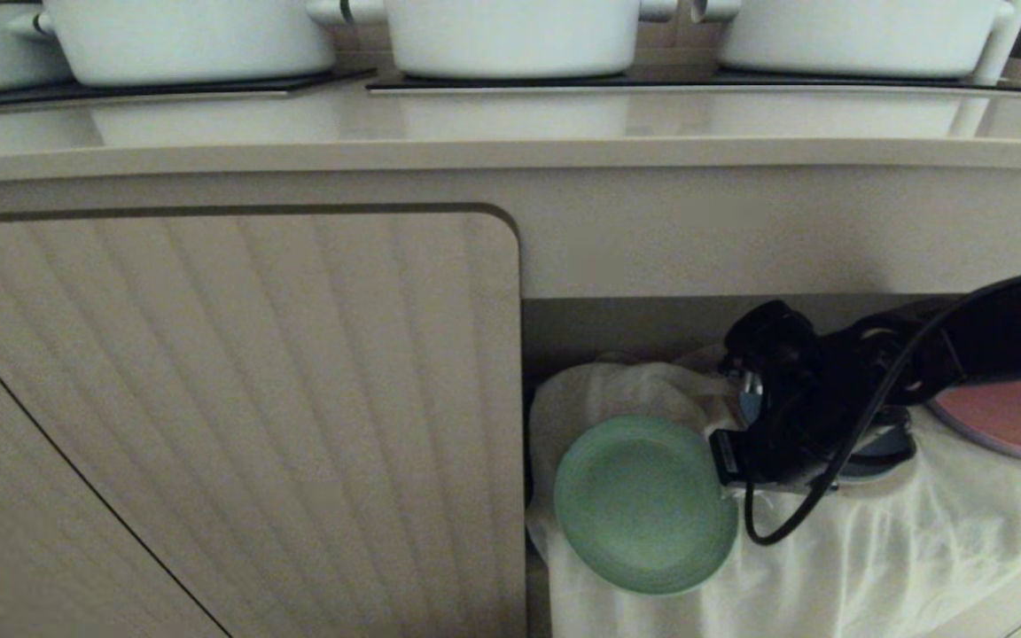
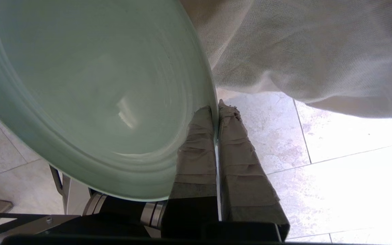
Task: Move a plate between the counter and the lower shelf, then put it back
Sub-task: Pick up the plate in the cupboard
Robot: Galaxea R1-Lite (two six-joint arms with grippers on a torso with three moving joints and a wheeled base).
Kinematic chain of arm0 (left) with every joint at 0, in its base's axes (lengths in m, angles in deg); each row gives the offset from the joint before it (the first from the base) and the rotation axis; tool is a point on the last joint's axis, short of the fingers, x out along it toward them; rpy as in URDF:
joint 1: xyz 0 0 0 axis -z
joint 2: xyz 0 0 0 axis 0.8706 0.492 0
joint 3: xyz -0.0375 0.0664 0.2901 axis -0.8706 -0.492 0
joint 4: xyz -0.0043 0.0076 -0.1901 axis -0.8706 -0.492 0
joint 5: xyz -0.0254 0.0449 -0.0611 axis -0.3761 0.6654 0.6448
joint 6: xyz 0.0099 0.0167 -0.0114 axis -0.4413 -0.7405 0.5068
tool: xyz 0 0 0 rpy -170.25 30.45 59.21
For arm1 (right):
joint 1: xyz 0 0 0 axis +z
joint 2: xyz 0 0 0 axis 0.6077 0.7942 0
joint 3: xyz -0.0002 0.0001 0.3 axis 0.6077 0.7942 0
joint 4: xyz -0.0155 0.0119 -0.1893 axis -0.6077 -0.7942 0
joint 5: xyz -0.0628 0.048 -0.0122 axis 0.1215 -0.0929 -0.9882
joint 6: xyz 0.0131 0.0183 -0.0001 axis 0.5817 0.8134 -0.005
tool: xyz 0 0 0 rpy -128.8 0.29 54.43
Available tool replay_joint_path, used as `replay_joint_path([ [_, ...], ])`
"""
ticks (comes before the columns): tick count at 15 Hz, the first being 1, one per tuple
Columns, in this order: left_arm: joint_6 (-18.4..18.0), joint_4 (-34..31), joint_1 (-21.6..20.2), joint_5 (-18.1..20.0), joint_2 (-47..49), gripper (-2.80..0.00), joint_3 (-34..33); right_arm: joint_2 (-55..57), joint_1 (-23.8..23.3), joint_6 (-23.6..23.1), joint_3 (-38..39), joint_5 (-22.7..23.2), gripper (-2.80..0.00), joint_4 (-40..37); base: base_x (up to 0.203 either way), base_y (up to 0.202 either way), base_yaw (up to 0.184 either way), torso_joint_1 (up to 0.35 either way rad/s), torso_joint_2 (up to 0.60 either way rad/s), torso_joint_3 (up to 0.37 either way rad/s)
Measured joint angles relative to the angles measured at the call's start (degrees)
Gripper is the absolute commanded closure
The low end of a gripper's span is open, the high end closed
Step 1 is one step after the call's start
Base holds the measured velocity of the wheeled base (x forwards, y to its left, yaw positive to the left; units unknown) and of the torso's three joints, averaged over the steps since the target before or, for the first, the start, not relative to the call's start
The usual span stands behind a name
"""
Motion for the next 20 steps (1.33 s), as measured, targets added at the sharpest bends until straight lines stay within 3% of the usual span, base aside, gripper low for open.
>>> replay_joint_path([
  [20, 0.0, 0.0, 0.0, 0.0, 0.0, 0.00, 0.0, -7.6, -1.4, 0.0, 7.2, 0.5, 0.00, 0.4, 0.000, 0.000, 0.000, 0.000, 0.00, 0.000],
])
